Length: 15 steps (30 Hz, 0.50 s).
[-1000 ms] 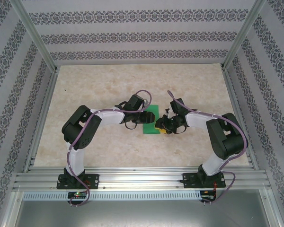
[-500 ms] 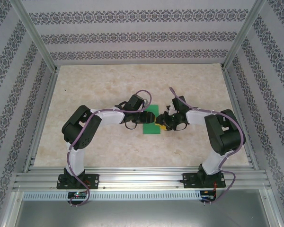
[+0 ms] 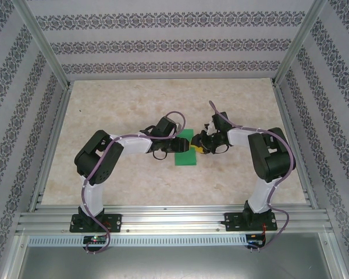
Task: Fold a paper plane with a square sheet of paper (fold left side to right side)
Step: Fold the triangle a second time at the center of the table.
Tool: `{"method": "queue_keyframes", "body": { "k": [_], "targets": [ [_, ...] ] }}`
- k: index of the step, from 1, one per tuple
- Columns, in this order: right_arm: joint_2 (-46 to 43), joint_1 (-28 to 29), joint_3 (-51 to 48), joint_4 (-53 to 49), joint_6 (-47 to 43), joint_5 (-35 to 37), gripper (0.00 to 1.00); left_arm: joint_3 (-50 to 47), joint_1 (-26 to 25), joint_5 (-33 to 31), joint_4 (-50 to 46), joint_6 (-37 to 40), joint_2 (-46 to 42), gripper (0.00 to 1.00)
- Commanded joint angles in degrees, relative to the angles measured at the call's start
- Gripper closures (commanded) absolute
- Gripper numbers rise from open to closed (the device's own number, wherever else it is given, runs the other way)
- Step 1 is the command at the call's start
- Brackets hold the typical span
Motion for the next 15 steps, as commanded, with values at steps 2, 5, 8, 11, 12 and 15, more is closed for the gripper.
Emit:
{"method": "queue_keyframes", "body": {
  "k": [2, 5, 8, 11, 12, 15],
  "targets": [
    [1.57, -0.66, 2.99, -1.2, -0.54, -1.68, 0.7, -1.1, -0.13, 0.23, 0.64, 1.99, -2.92, 0.4],
    [1.84, -0.53, 3.2, -1.43, -0.41, -2.3, 0.75, -1.36, -0.11, -0.1, 1.13, 2.86, -4.6, 0.38],
    [1.76, -0.52, 2.98, -1.72, -0.45, -2.51, 0.79, -2.36, -0.11, -0.11, 2.34, 3.75, -6.9, 0.37],
    [1.58, -0.51, 3.11, -2.56, -0.8, -2.57, 0.83, -3.11, -0.13, -0.29, 2.41, 6.01, -9.26, 0.35],
    [1.56, -0.52, 3.19, -2.82, -0.88, -2.57, 0.84, -3.2, -0.11, -0.6, 1.79, 6.84, -9.96, 0.35],
    [1.33, -0.5, 3.4, -3.34, -0.78, -2.7, 0.85, -4.11, -0.57, -0.8, 0.73, 9.69, -12.96, 0.35]
  ]
}}
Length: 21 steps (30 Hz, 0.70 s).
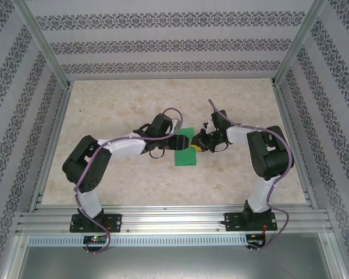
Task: Fold a paper plane with a square sheet of paper (fold left side to right side)
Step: Fold the triangle a second time at the center of the table.
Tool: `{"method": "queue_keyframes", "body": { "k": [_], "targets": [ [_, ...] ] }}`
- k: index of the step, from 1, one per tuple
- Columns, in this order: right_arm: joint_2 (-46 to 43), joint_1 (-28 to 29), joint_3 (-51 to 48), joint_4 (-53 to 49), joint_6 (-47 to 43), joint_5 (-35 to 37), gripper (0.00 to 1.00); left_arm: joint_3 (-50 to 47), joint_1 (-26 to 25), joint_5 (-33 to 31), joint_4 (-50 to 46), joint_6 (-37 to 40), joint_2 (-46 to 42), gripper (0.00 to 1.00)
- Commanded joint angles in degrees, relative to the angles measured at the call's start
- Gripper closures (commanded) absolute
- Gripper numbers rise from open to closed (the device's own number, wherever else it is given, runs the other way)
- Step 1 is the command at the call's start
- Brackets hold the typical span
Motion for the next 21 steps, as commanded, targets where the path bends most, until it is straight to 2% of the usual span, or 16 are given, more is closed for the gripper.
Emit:
{"method": "queue_keyframes", "body": {
  "k": [1, 4, 9, 14, 21],
  "targets": [
    [-0.15, -0.49, 1.36, -1.21, -0.57, -1.48, 0.86, -1.42, -1.01, -0.57, -0.16, 6.01, -4.5, 0.34],
    [-1.18, -0.43, 1.6, -1.73, -0.15, -1.48, 0.86, -1.7, -3.82, -2.19, -4.14, 10.15, -7.21, 0.34],
    [-2.43, -0.41, 2.57, -4.02, -0.5, -1.22, 0.86, -0.12, -10.46, -9.14, -11.07, 12.98, -7.91, 0.32],
    [-2.37, -0.21, 2.95, -4.64, -0.41, -1.3, 0.86, 4.32, -15.68, -17.82, -17.04, 11.52, -3.41, 0.29],
    [-2.23, -0.01, 3.6, -5.25, -0.3, -1.17, 0.86, 10.05, -18.67, -23.97, -21.61, 9.83, 3.14, 0.25]
  ]
}}
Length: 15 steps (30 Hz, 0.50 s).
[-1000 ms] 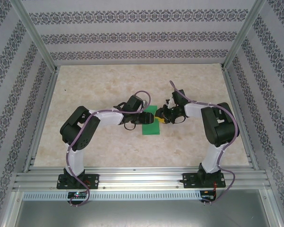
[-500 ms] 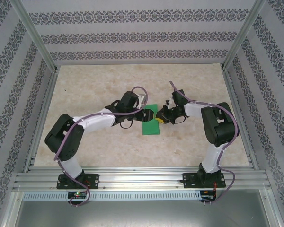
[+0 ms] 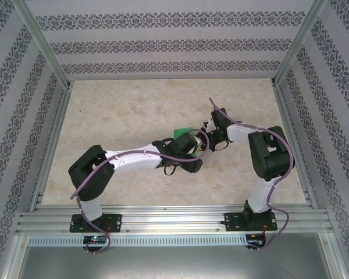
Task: Fold a paper plane with a square sheet of paper (fold left side to right side)
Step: Fold the triangle a second time at the center of the table.
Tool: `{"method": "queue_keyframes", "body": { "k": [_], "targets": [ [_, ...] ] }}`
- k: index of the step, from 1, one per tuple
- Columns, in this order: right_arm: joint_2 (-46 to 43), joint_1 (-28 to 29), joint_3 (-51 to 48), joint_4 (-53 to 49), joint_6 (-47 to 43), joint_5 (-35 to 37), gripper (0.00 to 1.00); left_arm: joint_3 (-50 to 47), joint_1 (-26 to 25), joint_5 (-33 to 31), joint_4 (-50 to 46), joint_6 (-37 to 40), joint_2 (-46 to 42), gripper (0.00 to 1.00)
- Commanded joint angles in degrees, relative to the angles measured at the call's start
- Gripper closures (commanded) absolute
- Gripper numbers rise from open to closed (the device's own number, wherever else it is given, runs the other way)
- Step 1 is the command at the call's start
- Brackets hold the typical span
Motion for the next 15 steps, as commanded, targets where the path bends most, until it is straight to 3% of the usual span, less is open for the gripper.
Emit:
{"method": "queue_keyframes", "body": {
  "k": [1, 15],
  "targets": [
    [-1.47, 0.0, 1.44, -0.69, -0.38, -0.73, 0.86, 3.7, -1.45, -6.12, -5.07, -0.33, 2.09, 0.25],
    [-0.79, 0.42, 1.88, -0.95, -0.21, -0.38, 0.86, 11.38, -3.55, -11.61, -9.74, -0.33, 9.66, 0.24]
  ]
}}
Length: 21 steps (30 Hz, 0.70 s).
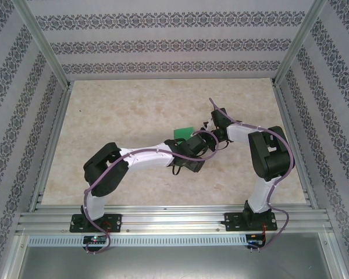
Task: Fold a paper plane with a square sheet of paper (fold left side to right side)
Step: Fold the triangle a second time at the center of the table.
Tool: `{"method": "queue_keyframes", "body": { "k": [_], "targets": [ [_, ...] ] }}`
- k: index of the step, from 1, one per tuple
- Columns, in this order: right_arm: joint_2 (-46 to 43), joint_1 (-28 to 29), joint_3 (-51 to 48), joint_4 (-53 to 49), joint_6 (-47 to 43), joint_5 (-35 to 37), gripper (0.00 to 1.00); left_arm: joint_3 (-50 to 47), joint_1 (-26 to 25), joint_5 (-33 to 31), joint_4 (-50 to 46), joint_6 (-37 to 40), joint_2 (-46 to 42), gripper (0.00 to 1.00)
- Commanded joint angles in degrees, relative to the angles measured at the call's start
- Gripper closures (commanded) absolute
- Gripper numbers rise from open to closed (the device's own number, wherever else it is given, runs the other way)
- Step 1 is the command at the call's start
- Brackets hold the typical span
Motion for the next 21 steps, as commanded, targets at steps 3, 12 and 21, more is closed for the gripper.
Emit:
{"method": "queue_keyframes", "body": {
  "k": [3, 12, 21],
  "targets": [
    [-0.68, 0.34, 1.68, -0.36, -0.3, -0.27, 0.86, 4.19, -1.96, -3.84, -4.11, -0.08, 3.29, 0.26],
    [-0.45, 0.44, 1.65, -0.73, -0.56, -0.04, 0.86, 5.82, -2.58, -7.21, -6.18, 0.2, 4.18, 0.46],
    [-0.06, 0.43, 2.09, -2.1, -1.78, 0.9, 0.86, 5.1, -2.67, -7.39, -6.26, 0.52, 2.09, 0.66]
  ]
}}
